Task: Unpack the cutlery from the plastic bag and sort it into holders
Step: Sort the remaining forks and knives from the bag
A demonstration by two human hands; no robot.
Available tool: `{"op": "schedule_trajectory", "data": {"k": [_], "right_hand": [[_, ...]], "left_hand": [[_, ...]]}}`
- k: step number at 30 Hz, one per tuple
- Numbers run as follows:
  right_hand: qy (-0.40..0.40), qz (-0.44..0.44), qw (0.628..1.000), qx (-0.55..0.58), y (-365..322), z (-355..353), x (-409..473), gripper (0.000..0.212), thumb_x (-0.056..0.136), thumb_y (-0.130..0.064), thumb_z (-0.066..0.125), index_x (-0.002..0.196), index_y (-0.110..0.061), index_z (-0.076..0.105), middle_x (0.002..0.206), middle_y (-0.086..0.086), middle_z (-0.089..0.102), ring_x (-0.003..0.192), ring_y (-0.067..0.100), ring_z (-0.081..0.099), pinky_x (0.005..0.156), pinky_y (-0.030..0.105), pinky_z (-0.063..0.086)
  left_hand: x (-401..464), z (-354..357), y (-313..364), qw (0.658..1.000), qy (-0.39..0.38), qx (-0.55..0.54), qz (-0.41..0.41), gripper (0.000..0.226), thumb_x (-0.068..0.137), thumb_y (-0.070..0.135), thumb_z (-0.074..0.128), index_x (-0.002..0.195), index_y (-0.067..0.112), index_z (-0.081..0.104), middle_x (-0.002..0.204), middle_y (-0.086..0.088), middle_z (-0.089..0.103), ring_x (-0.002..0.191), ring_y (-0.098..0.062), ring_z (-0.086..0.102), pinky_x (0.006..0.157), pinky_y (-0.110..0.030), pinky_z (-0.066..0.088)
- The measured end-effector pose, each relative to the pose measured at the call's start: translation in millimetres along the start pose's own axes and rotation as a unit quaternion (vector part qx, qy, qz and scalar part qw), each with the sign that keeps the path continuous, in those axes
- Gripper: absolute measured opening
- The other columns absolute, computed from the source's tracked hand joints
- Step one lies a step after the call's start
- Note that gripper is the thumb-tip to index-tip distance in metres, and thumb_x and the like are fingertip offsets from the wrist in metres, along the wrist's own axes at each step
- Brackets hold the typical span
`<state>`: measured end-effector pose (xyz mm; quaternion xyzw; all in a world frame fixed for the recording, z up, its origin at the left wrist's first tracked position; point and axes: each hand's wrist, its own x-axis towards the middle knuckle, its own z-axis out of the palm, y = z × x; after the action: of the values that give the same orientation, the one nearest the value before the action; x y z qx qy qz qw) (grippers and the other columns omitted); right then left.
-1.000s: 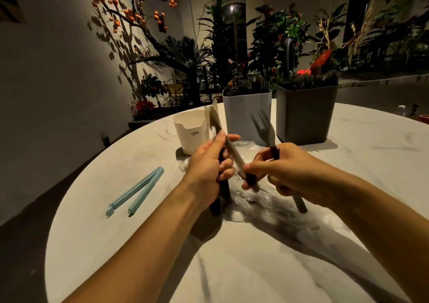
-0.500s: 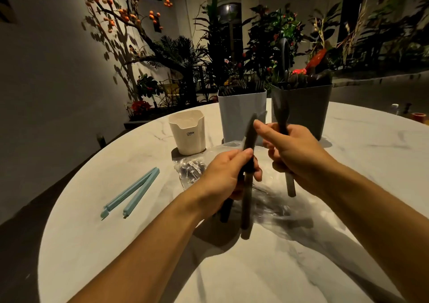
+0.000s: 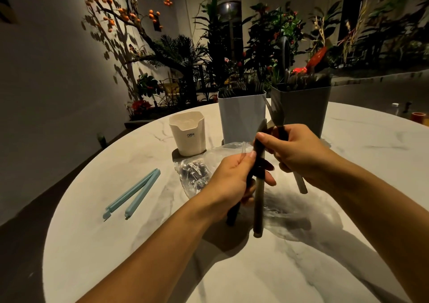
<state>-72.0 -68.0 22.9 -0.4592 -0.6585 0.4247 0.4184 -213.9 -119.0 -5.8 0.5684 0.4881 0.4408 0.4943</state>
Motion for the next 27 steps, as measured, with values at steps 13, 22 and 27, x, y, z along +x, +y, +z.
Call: {"op": "schedule_trajectory", "data": {"k": [13, 22, 27], "right_hand": [[-0.050, -0.011, 0.999, 0.013, -23.0, -28.1, -3.4, 0.030, 0.097, -0.030, 0.057, 0.099, -0.001, 0.067, 0.067, 0.006, 0.053, 0.056, 0.013, 0.042, 0.047, 0.021, 0.037], [-0.015, -0.045, 0.996, -0.073, -42.7, -45.3, -4.7, 0.024, 0.092, -0.031, 0.065, 0.092, -0.007, 0.071, 0.084, 0.017, 0.069, 0.060, 0.011, 0.055, 0.048, 0.018, 0.040], [0.014, -0.086, 0.993, -0.085, -58.9, -61.0, 3.3, 0.023, 0.091, -0.031, 0.065, 0.091, -0.010, 0.074, 0.072, 0.003, 0.066, 0.055, 0.003, 0.055, 0.049, 0.017, 0.039]], "left_hand": [[5.2, -16.4, 33.0, 1.000, -0.025, 0.004, 0.010, 0.054, 0.109, 0.042, 0.019, 0.126, 0.020, 0.065, 0.117, 0.002, 0.074, 0.115, -0.012, 0.064, 0.091, -0.029, 0.045], [17.7, -0.3, 49.5, 0.983, -0.023, 0.152, 0.103, 0.037, 0.108, 0.026, 0.037, 0.114, 0.003, 0.066, 0.061, 0.021, 0.057, 0.057, 0.005, 0.051, 0.059, -0.013, 0.040], [28.8, 9.5, 76.2, 0.973, -0.027, 0.174, 0.151, 0.023, 0.106, 0.018, 0.044, 0.102, 0.011, 0.065, 0.083, 0.003, 0.064, 0.060, 0.005, 0.059, 0.058, -0.008, 0.045]]}}
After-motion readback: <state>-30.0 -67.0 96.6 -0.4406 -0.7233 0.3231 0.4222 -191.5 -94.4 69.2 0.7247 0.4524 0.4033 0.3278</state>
